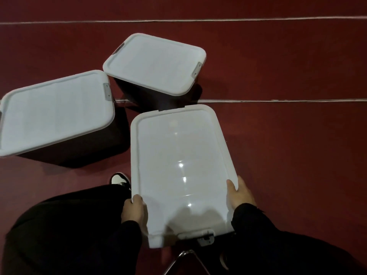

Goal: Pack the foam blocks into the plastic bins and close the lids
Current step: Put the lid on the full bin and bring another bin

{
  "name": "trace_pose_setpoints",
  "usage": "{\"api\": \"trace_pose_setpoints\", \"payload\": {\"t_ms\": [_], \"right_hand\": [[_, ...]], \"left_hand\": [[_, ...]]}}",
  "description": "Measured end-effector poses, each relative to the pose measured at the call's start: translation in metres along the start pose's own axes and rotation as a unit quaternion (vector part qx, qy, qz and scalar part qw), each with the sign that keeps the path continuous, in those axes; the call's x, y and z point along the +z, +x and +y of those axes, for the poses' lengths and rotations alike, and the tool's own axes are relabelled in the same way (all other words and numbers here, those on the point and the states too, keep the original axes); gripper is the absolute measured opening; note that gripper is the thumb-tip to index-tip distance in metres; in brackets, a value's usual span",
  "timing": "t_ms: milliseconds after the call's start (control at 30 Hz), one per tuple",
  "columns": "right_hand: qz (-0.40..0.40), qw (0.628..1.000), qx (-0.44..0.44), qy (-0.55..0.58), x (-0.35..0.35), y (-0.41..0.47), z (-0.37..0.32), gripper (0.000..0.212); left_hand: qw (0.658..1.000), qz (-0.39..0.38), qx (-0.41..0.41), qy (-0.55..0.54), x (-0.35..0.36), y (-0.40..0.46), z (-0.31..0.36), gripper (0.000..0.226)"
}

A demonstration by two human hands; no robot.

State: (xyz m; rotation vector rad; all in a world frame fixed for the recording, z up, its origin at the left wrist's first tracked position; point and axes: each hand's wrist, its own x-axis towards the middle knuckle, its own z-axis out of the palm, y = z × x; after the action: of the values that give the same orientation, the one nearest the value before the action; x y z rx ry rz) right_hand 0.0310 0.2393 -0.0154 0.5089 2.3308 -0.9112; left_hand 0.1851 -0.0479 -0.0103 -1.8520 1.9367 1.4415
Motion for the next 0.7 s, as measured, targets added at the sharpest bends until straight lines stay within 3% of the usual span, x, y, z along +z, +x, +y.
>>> {"api": "trace_pose_setpoints", "payload": {"t_ms": [67, 167, 300, 333, 400, 467, 500, 567, 633, 700], "right_hand": [[-0.015, 0.999, 0.027, 0.033, -0.002, -0.002, 0.009, 0.064], [-0.018, 0.99, 0.089, 0.104, 0.0, -0.009, 0.016, 0.083], [0.054, 0.965, 0.168, 0.192, 0.005, -0.031, 0.016, 0.092], [0.041, 0.958, 0.206, 0.196, 0.008, -0.039, 0.019, 0.101], [-0.076, 0.953, 0.229, 0.183, 0.019, -0.052, 0.034, 0.116], [-0.149, 0.942, 0.242, 0.179, 0.034, -0.05, 0.049, 0.113], [-0.131, 0.936, 0.248, 0.214, 0.038, -0.051, 0.046, 0.108], [-0.003, 0.923, 0.269, 0.275, 0.036, -0.058, 0.024, 0.101], [0.094, 0.909, 0.267, 0.306, 0.024, -0.048, 0.008, 0.095], [0.128, 0.916, 0.219, 0.31, 0.007, -0.029, -0.014, 0.089]], "left_hand": [[1.0, 0.006, 0.001, 0.017, 0.005, -0.001, -0.004, 0.044], [0.999, 0.015, 0.03, 0.039, 0.006, -0.004, -0.009, 0.042], [0.995, -0.012, 0.013, 0.094, -0.005, -0.003, 0.001, 0.055], [0.995, -0.017, 0.01, 0.098, -0.008, -0.004, 0.005, 0.056], [0.995, -0.038, 0.012, 0.093, -0.011, -0.005, 0.004, 0.056], [0.996, -0.057, 0.001, 0.075, -0.012, -0.011, 0.0, 0.053], [0.996, -0.075, -0.013, 0.054, -0.011, -0.017, -0.007, 0.054], [0.996, -0.078, -0.041, 0.009, 0.001, -0.021, -0.028, 0.059], [0.995, -0.077, -0.059, -0.02, 0.02, -0.021, -0.058, 0.078], [0.992, -0.085, -0.075, -0.048, 0.035, -0.052, -0.071, 0.084]]}}
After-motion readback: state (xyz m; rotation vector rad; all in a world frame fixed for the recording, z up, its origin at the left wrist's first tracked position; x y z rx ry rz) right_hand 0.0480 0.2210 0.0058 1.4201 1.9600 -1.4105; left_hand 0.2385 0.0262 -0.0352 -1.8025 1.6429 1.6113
